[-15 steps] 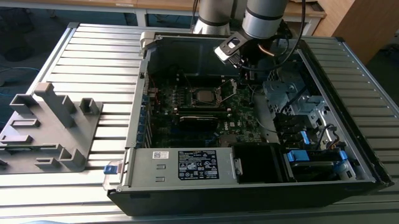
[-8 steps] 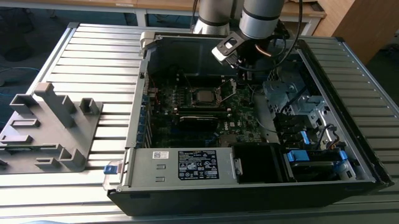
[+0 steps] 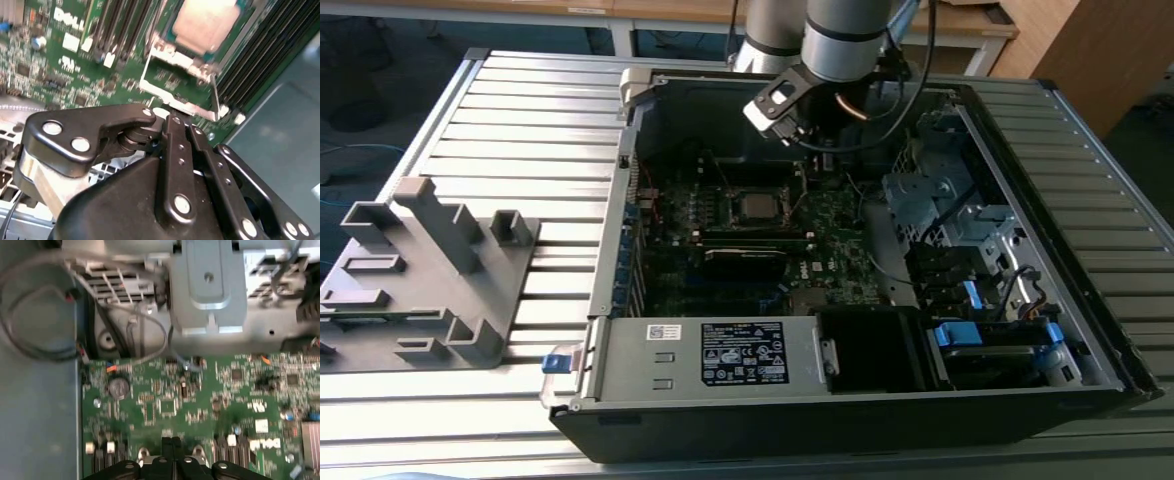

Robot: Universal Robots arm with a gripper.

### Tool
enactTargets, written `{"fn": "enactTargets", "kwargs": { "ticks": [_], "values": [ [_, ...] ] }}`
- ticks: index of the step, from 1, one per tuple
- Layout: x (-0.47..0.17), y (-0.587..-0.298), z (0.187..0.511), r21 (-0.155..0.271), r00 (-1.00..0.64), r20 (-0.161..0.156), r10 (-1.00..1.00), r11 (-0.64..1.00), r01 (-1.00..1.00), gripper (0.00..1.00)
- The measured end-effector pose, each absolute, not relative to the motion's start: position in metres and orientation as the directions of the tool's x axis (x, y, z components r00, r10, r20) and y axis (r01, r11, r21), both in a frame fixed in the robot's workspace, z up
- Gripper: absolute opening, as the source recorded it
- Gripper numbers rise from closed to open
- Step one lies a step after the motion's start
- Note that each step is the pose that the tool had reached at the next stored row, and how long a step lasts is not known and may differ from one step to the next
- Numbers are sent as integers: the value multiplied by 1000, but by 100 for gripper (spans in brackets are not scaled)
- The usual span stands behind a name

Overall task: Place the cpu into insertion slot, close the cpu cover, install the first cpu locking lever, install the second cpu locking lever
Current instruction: 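Close the cpu cover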

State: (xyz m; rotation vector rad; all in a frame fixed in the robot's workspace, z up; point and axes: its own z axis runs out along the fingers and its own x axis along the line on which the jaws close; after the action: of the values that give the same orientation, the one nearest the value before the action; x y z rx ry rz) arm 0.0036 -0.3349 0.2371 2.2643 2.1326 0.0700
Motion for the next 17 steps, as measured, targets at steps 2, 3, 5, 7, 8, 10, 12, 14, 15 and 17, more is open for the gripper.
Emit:
{"fn": "enactTargets", "kwargs": {
  "ticks": [2, 3, 5, 7, 8, 10, 12, 14, 15, 17],
  "values": [
    [-5, -335, 237, 62, 59, 13, 998, -60, 996, 11],
    [-10, -335, 237, 66, 59, 13, 998, -60, 996, 11],
    [-14, -335, 237, 70, 59, 14, 998, -60, 996, 11],
    [-15, -335, 237, 70, 59, 13, 998, -60, 996, 11],
    [-15, -335, 237, 70, 59, 13, 998, -60, 996, 11],
    [-15, -335, 237, 70, 59, 13, 998, -60, 996, 11],
    [-15, -335, 237, 70, 59, 13, 998, -60, 996, 11],
    [-15, -335, 237, 70, 59, 13, 998, -60, 996, 11],
    [-15, -335, 237, 70, 59, 13, 998, -60, 996, 11],
    [-15, -335, 237, 54, 60, 13, 998, -60, 997, 11]
  ]
}}
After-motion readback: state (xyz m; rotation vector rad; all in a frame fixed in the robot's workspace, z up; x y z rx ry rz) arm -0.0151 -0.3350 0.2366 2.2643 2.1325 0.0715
